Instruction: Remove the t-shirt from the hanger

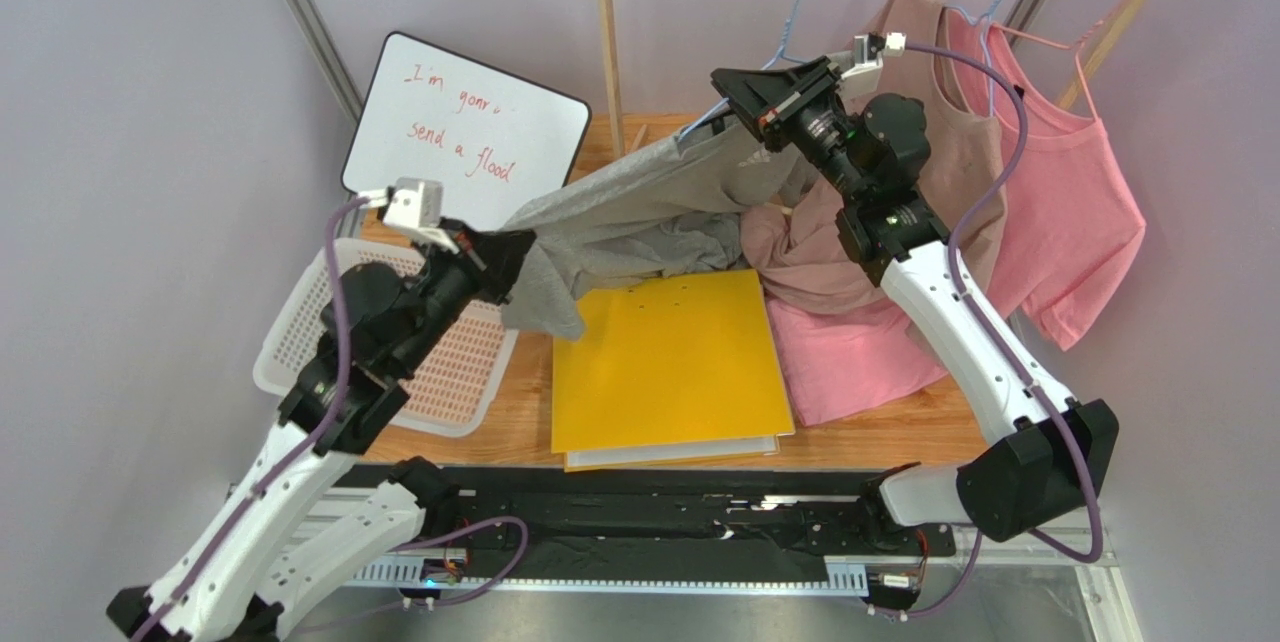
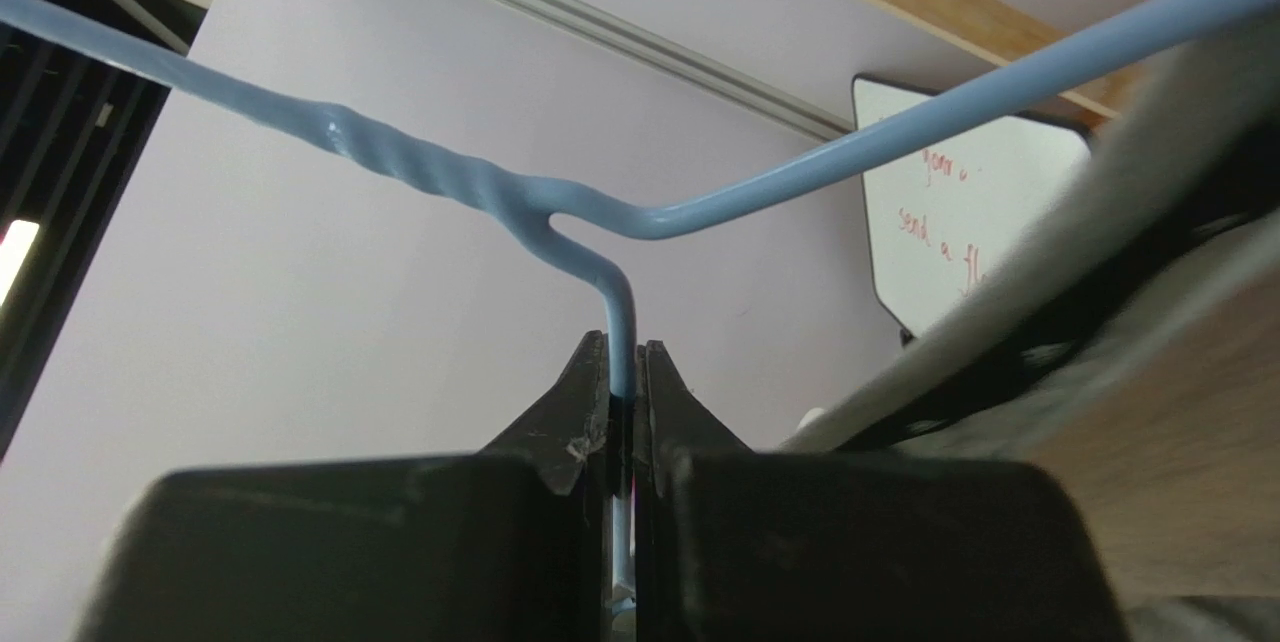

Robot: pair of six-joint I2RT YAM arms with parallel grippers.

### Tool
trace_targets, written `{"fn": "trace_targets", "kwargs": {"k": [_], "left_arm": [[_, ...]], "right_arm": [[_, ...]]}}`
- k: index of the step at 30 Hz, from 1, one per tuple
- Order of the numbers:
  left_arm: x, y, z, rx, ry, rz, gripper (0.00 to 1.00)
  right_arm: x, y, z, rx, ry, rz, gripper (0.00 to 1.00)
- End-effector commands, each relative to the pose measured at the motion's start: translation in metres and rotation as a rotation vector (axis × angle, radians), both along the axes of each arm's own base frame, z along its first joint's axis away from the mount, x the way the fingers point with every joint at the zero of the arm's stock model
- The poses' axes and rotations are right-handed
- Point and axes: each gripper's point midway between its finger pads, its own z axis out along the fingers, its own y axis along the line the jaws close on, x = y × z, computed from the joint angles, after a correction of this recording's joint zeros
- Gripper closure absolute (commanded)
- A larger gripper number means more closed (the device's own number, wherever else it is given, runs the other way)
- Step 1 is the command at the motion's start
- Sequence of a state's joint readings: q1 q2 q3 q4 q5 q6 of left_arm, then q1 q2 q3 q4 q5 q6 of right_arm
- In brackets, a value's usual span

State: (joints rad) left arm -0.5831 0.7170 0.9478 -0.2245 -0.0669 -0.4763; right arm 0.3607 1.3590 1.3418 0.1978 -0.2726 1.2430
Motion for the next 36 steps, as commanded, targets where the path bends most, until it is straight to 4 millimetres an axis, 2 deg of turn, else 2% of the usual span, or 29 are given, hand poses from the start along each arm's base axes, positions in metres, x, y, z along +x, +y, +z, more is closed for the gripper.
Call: {"fn": "trace_targets", "kwargs": {"k": [1, 6, 8, 9, 13, 17, 19, 21, 22, 23, 24, 25, 26, 31, 35, 36], "left_arm": [[-0.010, 0.041, -0.009, -0.102, 0.045, 0.184, 1.00], [-0.016, 0.061, -0.030, -0.112, 0.085, 0.272, 1.00], [-0.015, 0.060, -0.037, -0.104, 0.105, 0.272, 1.00], [-0.015, 0.058, -0.039, -0.100, 0.115, 0.264, 1.00], [-0.012, 0.050, -0.053, -0.092, 0.158, 0.247, 1.00], [-0.006, 0.046, -0.055, -0.095, 0.159, 0.245, 1.00], [-0.002, 0.042, -0.045, -0.087, 0.143, 0.233, 1.00], [0.006, 0.032, -0.043, -0.056, 0.150, 0.209, 1.00], [0.009, 0.030, -0.031, -0.049, 0.131, 0.198, 1.00], [0.015, 0.021, -0.034, -0.026, 0.153, 0.178, 1.00], [0.019, 0.017, -0.030, -0.020, 0.152, 0.167, 1.00], [0.021, 0.013, -0.015, -0.028, 0.128, 0.153, 1.00], [0.029, 0.003, -0.018, -0.012, 0.145, 0.131, 1.00], [0.058, -0.026, 0.017, -0.016, 0.113, 0.079, 1.00], [0.078, -0.044, 0.034, -0.014, 0.104, 0.052, 1.00], [0.082, -0.046, 0.036, -0.011, 0.104, 0.054, 1.00]], "right_arm": [[0.004, -0.033, 0.030, -0.056, -0.103, -0.199, 1.00], [0.007, -0.046, 0.029, -0.001, -0.069, -0.255, 1.00], [0.003, -0.047, 0.035, 0.052, -0.074, -0.244, 1.00], [0.005, -0.049, 0.030, 0.106, -0.035, -0.229, 1.00], [-0.004, -0.045, 0.045, 0.294, -0.029, -0.093, 1.00], [-0.017, -0.032, 0.053, 0.347, -0.010, 0.035, 1.00], [-0.027, -0.029, 0.056, 0.352, -0.005, 0.076, 1.00], [-0.035, -0.029, 0.055, 0.338, 0.003, 0.085, 1.00], [-0.040, -0.026, 0.054, 0.304, -0.001, 0.101, 1.00], [-0.047, -0.022, 0.059, 0.287, -0.009, 0.120, 1.00], [-0.050, -0.018, 0.055, 0.265, 0.008, 0.135, 1.00], [-0.058, -0.014, 0.055, 0.246, 0.008, 0.169, 1.00], [-0.063, -0.009, 0.053, 0.238, 0.023, 0.194, 1.00], [-0.091, 0.014, 0.040, 0.224, 0.089, 0.332, 1.00], [-0.124, 0.031, 0.059, 0.202, 0.018, 0.471, 1.00], [-0.134, 0.032, 0.071, 0.173, -0.037, 0.491, 1.00]]}}
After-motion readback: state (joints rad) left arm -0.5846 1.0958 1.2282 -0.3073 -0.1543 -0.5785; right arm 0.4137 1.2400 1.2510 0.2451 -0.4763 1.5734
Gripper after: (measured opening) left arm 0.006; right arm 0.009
